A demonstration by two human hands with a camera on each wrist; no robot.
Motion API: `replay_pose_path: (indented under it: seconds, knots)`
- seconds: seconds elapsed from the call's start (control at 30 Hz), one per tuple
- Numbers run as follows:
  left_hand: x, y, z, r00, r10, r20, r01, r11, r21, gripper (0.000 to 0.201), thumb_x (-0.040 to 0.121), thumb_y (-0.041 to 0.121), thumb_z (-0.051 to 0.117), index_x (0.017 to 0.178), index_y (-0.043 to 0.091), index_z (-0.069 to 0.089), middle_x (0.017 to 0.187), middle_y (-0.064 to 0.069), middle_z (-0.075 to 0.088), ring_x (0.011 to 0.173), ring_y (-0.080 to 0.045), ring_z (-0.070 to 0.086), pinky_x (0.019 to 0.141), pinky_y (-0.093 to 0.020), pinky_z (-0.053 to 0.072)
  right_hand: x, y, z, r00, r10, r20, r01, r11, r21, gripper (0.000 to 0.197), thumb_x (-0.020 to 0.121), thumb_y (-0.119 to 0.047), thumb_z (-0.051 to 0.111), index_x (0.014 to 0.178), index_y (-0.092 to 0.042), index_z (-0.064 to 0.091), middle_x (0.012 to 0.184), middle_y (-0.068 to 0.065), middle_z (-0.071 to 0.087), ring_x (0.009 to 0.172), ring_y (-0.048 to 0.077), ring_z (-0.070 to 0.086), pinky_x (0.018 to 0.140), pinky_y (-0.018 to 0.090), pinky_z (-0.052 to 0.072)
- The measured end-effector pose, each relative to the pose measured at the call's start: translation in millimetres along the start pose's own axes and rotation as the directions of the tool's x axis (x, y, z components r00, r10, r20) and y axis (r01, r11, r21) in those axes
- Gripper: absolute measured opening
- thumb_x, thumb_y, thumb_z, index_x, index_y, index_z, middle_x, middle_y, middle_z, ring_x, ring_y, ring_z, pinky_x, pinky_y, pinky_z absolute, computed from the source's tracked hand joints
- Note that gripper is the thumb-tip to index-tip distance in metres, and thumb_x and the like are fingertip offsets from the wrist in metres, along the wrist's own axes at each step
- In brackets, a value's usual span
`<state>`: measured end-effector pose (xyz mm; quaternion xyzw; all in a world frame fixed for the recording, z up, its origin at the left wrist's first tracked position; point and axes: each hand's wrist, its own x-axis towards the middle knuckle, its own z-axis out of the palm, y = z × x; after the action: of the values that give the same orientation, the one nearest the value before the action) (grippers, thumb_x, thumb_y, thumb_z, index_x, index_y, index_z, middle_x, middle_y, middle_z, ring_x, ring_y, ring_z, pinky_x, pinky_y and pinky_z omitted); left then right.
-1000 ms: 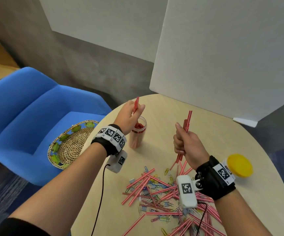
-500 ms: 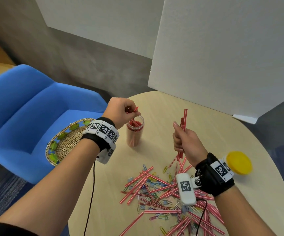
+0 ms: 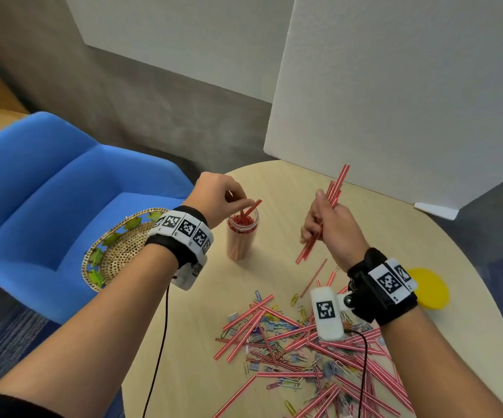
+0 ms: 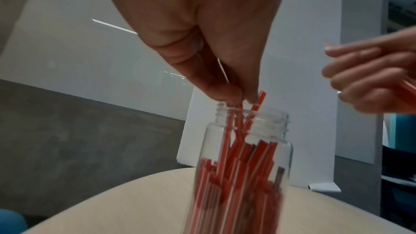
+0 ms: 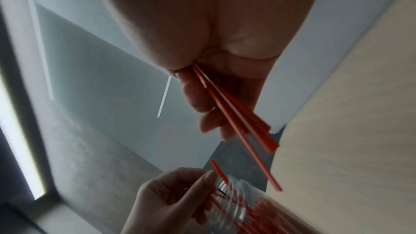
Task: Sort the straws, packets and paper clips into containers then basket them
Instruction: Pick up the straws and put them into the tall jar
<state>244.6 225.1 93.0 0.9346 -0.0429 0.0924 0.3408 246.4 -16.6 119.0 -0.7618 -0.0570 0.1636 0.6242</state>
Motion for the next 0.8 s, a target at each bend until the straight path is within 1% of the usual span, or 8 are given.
replay_pose_path:
  seconds: [0.1,0.2,0.27,0.37,0.47,0.57,0.7,0.8]
  knots:
    - [-11.2,-0.8,4.1,0.998,-0.037,-0.055,0.024,0.977,-0.211,0.02,0.084,0.036,0.074,0.085,0.015,0.075,0.074,0.01,0.071,0.064,-0.003,0.065,0.063,-0.016,0.053,6.9,-18.6,7.6,0.985,-0.156,-0.077,0.143,0.978,-0.151,0.051,0.106,-0.041,0.026,0.065,-0.016,0.042,0.064,0.004,0.053,0.068,0.019,0.059,0.075,0.028,0.051]
    - [-25.4,-7.4,6.2,0.948,-0.194,-0.253,0.062,0.89,-0.451,0.021,0.094,0.03,0.063,0.093,0.012,0.074,0.076,0.004,0.073,0.063,-0.007,0.066,0.058,-0.018,0.053,16.8,-32.7,18.2,0.95,-0.295,-0.103,0.251,0.917,-0.311,0.051,0.106,-0.042,0.028,0.072,-0.012,0.05,0.062,-0.007,0.044,0.057,0.005,0.042,0.063,0.016,0.036]
    - [-37.0,-21.8,13.4,0.896,-0.307,-0.322,0.132,0.874,-0.467,0.019,0.096,0.027,0.06,0.096,0.014,0.073,0.079,0.005,0.072,0.066,-0.003,0.064,0.061,-0.016,0.051,24.5,-36.9,29.0,0.932,-0.353,-0.082,0.302,0.882,-0.363,0.048,0.106,-0.042,0.03,0.075,-0.013,0.054,0.055,-0.01,0.041,0.05,0.004,0.04,0.059,0.02,0.036]
    - [-61.6,-61.9,37.8,0.846,-0.467,-0.258,0.387,0.87,-0.305,0.014,0.09,0.025,0.066,0.103,0.022,0.068,0.093,0.006,0.07,0.08,-0.004,0.063,0.079,-0.028,0.053,32.3,-33.5,48.0,0.9,-0.435,-0.038,0.396,0.849,-0.35,0.038,0.104,-0.041,0.036,0.076,-0.021,0.052,0.056,-0.012,0.046,0.055,0.01,0.05,0.062,0.031,0.044]
    - [-96.0,-97.1,66.5,0.8,-0.6,-0.012,0.599,0.796,0.086,0.049,0.081,0.032,0.074,0.127,0.023,0.057,0.13,-0.005,0.055,0.118,-0.024,0.052,0.103,-0.038,0.043,37.8,-26.2,64.0,0.859,-0.511,-0.001,0.474,0.797,-0.375,0.032,0.103,-0.036,0.042,0.08,-0.018,0.055,0.063,-0.01,0.052,0.06,0.015,0.056,0.065,0.034,0.048]
    - [-121.8,-108.4,84.5,0.779,-0.625,0.044,0.581,0.747,0.323,0.071,0.077,0.051,0.073,0.138,0.027,0.047,0.148,-0.004,0.036,0.134,-0.026,0.035,0.109,-0.04,0.035,50.5,-16.2,73.4,0.854,-0.515,0.067,0.481,0.736,-0.476,0.027,0.101,-0.034,0.051,0.082,-0.018,0.062,0.071,-0.011,0.059,0.069,0.009,0.061,0.071,0.03,0.05]
    - [-124.2,-116.3,92.2,0.804,-0.595,0.007,0.55,0.748,0.372,0.073,0.075,0.058,0.072,0.137,0.028,0.047,0.147,-0.005,0.038,0.134,-0.026,0.034,0.108,-0.04,0.036,63.1,5.1,79.3,0.907,-0.367,0.206,0.399,0.591,-0.701,0.027,0.088,-0.047,0.064,0.087,-0.021,0.07,0.083,-0.006,0.067,0.081,0.013,0.062,0.079,0.035,0.053]
    - [-117.9,-120.8,91.5,0.803,-0.595,0.013,0.55,0.751,0.366,0.071,0.071,0.056,0.077,0.131,0.026,0.053,0.137,-0.005,0.043,0.128,-0.027,0.037,0.105,-0.04,0.039,60.9,5.7,75.2,0.864,-0.486,0.131,0.442,0.606,-0.661,0.019,0.08,-0.039,0.076,0.08,-0.022,0.067,0.078,-0.006,0.059,0.071,0.006,0.053,0.071,0.02,0.043]
